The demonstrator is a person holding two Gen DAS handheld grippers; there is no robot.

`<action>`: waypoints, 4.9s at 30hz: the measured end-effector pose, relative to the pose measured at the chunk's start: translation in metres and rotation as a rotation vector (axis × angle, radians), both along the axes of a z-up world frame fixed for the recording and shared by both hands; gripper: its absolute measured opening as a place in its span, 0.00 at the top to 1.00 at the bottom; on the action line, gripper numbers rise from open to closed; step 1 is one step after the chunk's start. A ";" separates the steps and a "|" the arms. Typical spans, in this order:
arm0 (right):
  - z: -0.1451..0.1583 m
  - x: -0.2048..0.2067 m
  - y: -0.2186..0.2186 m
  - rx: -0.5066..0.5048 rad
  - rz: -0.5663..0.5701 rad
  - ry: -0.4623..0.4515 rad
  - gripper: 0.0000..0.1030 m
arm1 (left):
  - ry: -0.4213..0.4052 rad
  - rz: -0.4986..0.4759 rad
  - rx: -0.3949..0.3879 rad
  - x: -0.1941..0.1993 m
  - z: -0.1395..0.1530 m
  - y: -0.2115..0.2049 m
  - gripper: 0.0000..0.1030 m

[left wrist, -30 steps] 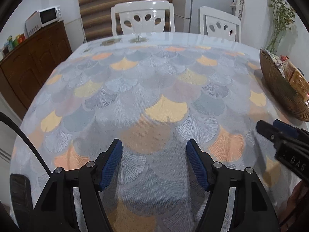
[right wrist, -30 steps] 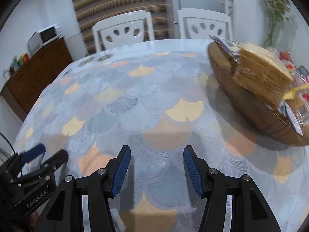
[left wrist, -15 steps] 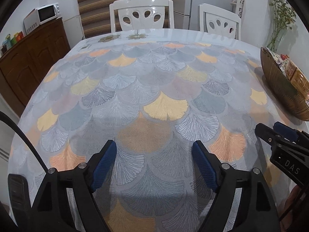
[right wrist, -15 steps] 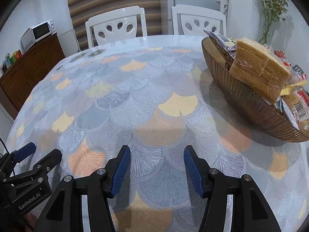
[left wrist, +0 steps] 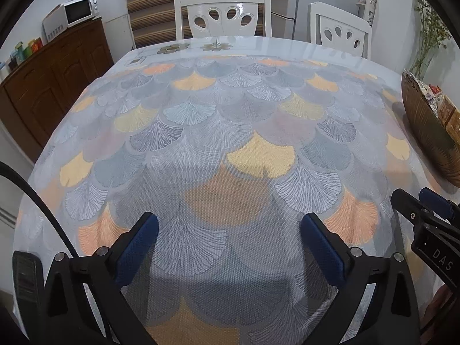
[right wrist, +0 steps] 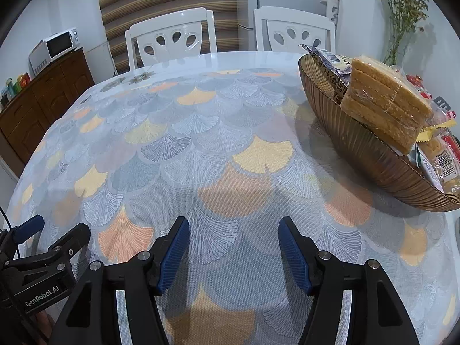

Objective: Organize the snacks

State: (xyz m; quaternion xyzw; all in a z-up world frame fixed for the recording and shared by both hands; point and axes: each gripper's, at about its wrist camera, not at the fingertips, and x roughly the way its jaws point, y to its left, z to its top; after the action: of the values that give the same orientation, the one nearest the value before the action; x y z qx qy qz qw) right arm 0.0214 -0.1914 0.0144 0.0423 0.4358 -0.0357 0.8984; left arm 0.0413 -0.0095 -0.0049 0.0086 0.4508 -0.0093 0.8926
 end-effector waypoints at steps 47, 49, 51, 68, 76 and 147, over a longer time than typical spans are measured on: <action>-0.005 0.006 0.004 -0.016 0.046 0.039 0.14 | -0.009 0.034 0.003 -0.005 -0.003 0.000 0.00; -0.005 0.006 0.004 -0.016 0.046 0.038 0.13 | -0.009 0.034 0.003 -0.005 -0.003 0.000 0.00; -0.005 0.006 0.003 -0.013 0.046 0.038 0.13 | -0.009 0.034 0.003 -0.005 -0.003 -0.001 0.00; -0.006 0.006 0.006 -0.018 0.059 0.047 0.08 | -0.009 0.033 0.003 -0.005 -0.003 0.000 0.00; -0.007 0.008 0.008 -0.020 0.066 0.052 0.06 | -0.009 0.033 0.003 -0.005 -0.003 0.000 0.00; -0.008 0.007 0.008 -0.003 0.080 0.058 0.01 | -0.008 0.033 0.000 -0.004 -0.003 0.000 0.00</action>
State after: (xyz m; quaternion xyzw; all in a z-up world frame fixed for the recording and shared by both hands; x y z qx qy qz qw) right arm 0.0286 -0.1834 0.0063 0.0224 0.4627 -0.0018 0.8862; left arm 0.0373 -0.0091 -0.0075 0.0012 0.4471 0.0055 0.8945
